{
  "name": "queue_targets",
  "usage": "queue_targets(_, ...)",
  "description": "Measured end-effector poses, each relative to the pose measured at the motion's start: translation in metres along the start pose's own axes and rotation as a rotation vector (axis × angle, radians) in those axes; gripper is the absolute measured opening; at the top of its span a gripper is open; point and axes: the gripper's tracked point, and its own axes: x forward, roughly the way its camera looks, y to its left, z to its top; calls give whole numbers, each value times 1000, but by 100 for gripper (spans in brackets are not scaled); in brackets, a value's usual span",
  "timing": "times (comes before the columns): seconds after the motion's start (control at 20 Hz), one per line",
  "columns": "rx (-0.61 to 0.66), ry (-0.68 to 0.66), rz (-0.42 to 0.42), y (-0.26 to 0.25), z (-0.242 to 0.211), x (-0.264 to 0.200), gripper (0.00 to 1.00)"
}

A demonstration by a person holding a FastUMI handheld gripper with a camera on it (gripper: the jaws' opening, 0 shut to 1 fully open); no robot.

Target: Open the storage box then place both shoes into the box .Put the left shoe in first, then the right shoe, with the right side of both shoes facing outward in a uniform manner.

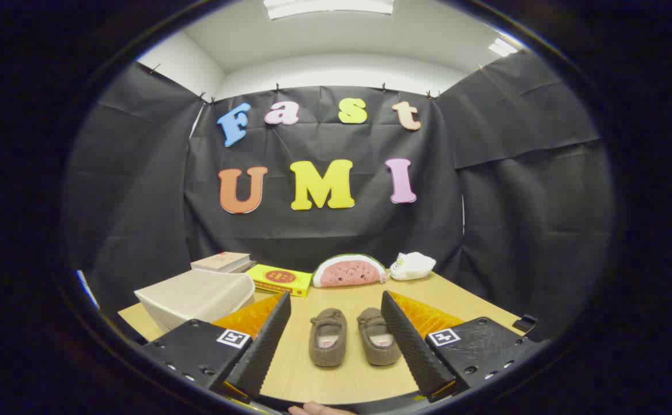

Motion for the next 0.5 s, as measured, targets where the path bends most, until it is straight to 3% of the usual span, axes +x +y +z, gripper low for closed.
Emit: queue_targets(0.5, 0, 8, 3, 7, -12, -10, 96)
